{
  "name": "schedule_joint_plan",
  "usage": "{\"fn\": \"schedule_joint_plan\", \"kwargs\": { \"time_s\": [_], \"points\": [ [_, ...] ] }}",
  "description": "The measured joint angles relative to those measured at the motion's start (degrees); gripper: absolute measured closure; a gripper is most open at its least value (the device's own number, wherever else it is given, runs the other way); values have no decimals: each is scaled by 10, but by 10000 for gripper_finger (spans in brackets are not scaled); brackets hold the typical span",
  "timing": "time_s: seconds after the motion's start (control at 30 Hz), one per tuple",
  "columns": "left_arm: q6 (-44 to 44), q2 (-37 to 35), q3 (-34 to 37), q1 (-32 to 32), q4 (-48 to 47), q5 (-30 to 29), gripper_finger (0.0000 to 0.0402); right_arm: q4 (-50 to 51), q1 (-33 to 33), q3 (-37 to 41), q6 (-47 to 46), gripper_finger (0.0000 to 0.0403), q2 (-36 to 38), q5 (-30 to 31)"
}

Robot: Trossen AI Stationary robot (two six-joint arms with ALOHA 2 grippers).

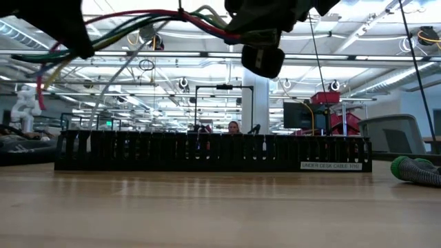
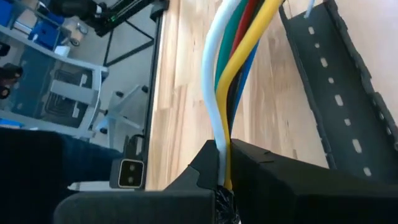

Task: Ziptie cables
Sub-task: Put the ziptied cable wires into the cable duct

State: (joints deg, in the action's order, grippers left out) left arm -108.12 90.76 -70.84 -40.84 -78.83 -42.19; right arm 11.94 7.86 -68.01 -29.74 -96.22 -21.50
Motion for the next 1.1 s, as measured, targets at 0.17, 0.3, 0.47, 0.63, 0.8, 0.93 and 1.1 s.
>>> {"fn": "schedule_joint_plan", "kwargs": {
  "time_s": [0.17, 0.3, 0.47, 0.63, 0.8, 0.93, 1.1],
  "points": [
    [52, 0, 0, 11, 53, -2, 378, 66, -5, 0, 29, 399, 31, 1],
    [52, 0, 0, 16, 40, -5, 376, 127, -16, 0, 53, 399, 61, 5],
    [57, 0, 0, 33, 34, -11, 381, 199, -31, 0, 74, 399, 90, 8],
    [107, 0, 0, 53, 34, -15, 382, 269, -38, 0, 95, 399, 105, 6],
    [163, 0, 0, 72, 39, -18, 382, 309, -38, -1, 113, 399, 107, 8],
    [229, 0, 0, 81, 38, -17, 378, 319, -38, -1, 114, 399, 107, 6],
    [298, 0, 4, 85, 53, -16, 374, 332, -38, -1, 121, 399, 107, 4]
  ]
}}
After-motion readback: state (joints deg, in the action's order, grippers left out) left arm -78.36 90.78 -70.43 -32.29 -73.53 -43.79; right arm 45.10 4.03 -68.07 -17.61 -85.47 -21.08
